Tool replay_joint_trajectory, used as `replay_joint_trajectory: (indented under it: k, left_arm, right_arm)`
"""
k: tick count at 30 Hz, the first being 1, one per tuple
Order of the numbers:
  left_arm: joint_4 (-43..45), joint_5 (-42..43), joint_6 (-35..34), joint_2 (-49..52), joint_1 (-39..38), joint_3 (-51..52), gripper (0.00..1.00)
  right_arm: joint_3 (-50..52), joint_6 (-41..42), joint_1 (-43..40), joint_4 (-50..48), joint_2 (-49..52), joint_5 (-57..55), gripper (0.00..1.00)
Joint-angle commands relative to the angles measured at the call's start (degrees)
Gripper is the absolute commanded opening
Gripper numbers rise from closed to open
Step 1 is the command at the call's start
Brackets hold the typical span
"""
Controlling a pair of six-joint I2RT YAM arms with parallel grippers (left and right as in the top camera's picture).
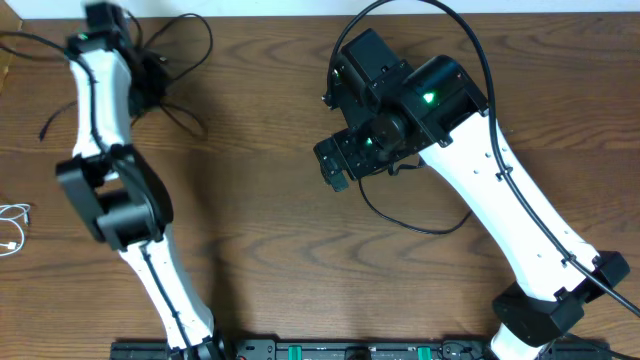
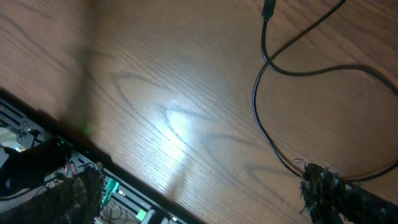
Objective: Untangle cables
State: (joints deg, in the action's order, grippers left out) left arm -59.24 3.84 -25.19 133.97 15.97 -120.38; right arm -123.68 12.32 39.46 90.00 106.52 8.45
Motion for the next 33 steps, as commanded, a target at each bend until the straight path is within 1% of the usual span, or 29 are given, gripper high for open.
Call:
replay_joint_trajectory:
  k: [1,7,13,15,17,19,21,27,28,29,31,32,33]
  left_arm:
    - [0.31,-1.53,1.18,1.53,0.15,0.55,0.08]
    - [3.63,-1.81,1.66,4.66,0.63,0.57,0.08]
    - [9.51,-2.27,4.74,6.51,2.6,0.57,0.08]
    - [11.3,-4.24,4.81,6.51,3.76,0.55,0.08]
    - [12.24,-8.0,4.83,6.45,4.9,-0.02,0.08]
    - [11.8,-13.86,4.85,6.38,6.38,-2.14,0.08]
    - [11.28,-16.81,4.94,6.03,7.72,-4.63,0.08]
    - [12.02,-15.28,5.33,3.26,10.05,-12.33,0.08]
    - [12.11,-14.25,5.46,2.93,10.05,-12.59,0.17]
    - [12.13,-12.85,5.44,2.84,10.05,-12.59,0.29]
    - [11.32,-7.85,5.44,2.89,10.05,-12.22,0.39]
    - [11.04,-5.01,5.42,2.97,10.03,-11.54,0.55]
    - [10.71,-1.73,5.18,3.04,9.99,-10.47,0.88]
  right_arm:
    - [0.22,-0.57,0.28,0.28,0.52,-0.61,0.99]
    - [0.22,-0.57,0.28,1.11,0.52,-0.61,0.99]
    - [0.22,-0.55,0.28,1.77,0.52,-0.61,0.99]
    - [0.22,-0.22,0.28,1.97,0.52,-0.61,0.99]
    - [0.22,-0.13,0.28,2.12,0.52,-0.59,0.99]
    - [0.22,-0.13,0.28,2.27,0.52,-0.61,0.99]
    - [0.22,-0.13,0.28,2.29,0.52,-0.61,0.99]
    - [0.22,-0.15,0.28,0.92,0.52,-0.63,0.99]
    - [0.22,-0.15,0.28,0.63,0.52,-0.63,0.99]
    - [0.22,-0.15,0.28,0.37,0.52,-0.61,0.99]
    - [0.22,-0.13,0.28,0.02,0.52,-0.61,0.99]
    - [0.22,-0.15,0.28,0.0,0.52,-0.61,0.99]
    - [0.22,-0.15,0.28,0.02,0.52,-0.61,0.99]
